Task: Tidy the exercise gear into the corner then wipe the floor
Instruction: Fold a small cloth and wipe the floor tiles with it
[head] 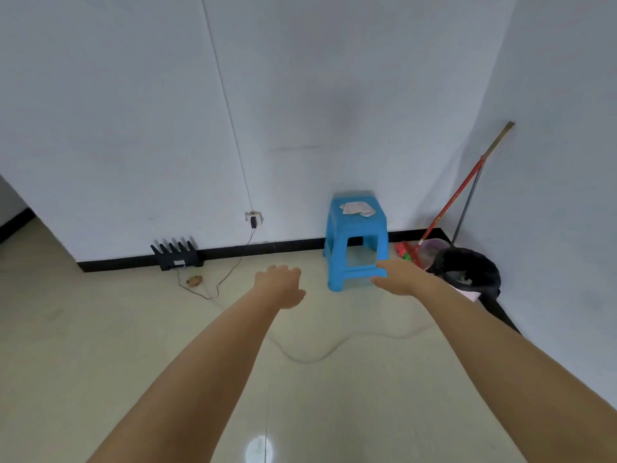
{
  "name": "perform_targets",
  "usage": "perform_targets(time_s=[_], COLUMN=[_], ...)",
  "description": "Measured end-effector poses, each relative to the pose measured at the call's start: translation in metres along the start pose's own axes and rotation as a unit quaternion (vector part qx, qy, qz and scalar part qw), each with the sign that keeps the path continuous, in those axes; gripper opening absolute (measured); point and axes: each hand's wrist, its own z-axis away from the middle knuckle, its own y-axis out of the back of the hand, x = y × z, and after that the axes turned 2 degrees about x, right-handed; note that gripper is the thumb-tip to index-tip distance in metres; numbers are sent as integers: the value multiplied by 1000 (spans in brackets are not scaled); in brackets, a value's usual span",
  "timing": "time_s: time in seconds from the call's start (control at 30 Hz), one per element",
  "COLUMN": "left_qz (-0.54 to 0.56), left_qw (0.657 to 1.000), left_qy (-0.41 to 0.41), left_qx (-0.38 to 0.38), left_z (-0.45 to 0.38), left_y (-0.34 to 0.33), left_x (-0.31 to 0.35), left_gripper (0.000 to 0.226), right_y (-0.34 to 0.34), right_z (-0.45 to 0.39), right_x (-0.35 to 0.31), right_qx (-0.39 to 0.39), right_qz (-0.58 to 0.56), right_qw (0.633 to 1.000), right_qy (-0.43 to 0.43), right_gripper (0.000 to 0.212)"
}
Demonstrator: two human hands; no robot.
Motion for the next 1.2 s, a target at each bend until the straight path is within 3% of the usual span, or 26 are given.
perform_targets(time_s=[0.37,0.67,1.0,1.2], left_qz=[21,36,49,57], left_qw=[999,992,983,979], left_qy=[-33,-84,-113,-61], left_qx=[-34,-90,-132,-187], left_z=[-279,-518,-713,-840], left_y=[48,82,90,79], left_x=[-30,-58,-9,29], left_gripper=[49,51,40,44], right_y=[65,101,103,98], right_z=[-256,-463,-647,-769], right_x=[15,49,125,187], right_qx=[-25,-50,-86,-116], right_qz=[-19,-20,-89,-135], right_qw=[999,993,976,967], right_qy=[-11,-106,-180,-183], right_gripper=[52,42,46,42])
